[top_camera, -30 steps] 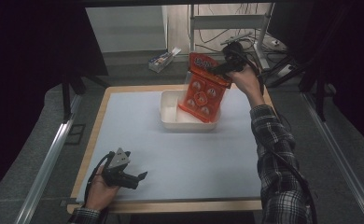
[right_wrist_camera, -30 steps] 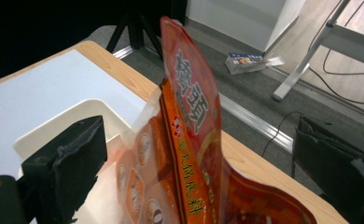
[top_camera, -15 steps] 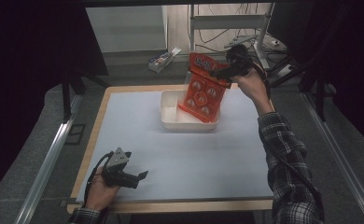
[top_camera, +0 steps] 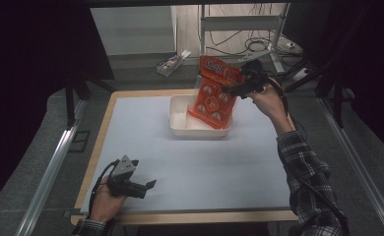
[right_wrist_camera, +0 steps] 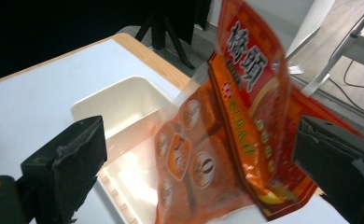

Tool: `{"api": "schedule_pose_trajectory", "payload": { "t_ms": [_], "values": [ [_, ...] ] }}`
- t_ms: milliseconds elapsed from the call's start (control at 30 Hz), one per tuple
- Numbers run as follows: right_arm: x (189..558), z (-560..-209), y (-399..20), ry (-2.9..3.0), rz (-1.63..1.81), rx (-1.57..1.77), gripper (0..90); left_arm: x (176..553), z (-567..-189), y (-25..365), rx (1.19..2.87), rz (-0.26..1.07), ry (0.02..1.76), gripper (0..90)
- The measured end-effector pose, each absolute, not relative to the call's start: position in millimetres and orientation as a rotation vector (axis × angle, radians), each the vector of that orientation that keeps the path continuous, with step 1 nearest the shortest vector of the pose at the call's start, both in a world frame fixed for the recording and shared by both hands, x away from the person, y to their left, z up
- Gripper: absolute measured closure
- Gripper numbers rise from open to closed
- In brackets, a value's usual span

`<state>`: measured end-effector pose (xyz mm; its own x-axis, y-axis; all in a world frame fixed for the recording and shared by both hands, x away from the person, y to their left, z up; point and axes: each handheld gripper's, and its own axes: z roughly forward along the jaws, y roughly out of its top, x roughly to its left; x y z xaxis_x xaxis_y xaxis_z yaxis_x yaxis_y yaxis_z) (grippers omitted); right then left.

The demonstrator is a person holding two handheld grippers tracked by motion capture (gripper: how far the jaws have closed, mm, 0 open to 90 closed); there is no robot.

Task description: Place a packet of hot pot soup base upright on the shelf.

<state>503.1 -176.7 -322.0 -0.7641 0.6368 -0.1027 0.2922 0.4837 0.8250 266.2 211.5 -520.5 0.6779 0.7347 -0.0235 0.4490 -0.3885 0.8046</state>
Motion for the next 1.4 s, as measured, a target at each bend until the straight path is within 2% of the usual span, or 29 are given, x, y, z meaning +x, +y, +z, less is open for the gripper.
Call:
{"api": "schedule_pose_trajectory", "payload": {
  "t_ms": [400, 1400],
  "values": [
    [486, -338, -185, 2.341, 1.245, 0.823, 0.0, 266, -520, 211, 2.048, 0.437, 0.910, 1.7],
    [433, -376, -186, 2.293, 1.297, 0.853, 0.0, 265, -523, 207, 2.093, 0.473, 0.896, 2.3]
  ]
}}
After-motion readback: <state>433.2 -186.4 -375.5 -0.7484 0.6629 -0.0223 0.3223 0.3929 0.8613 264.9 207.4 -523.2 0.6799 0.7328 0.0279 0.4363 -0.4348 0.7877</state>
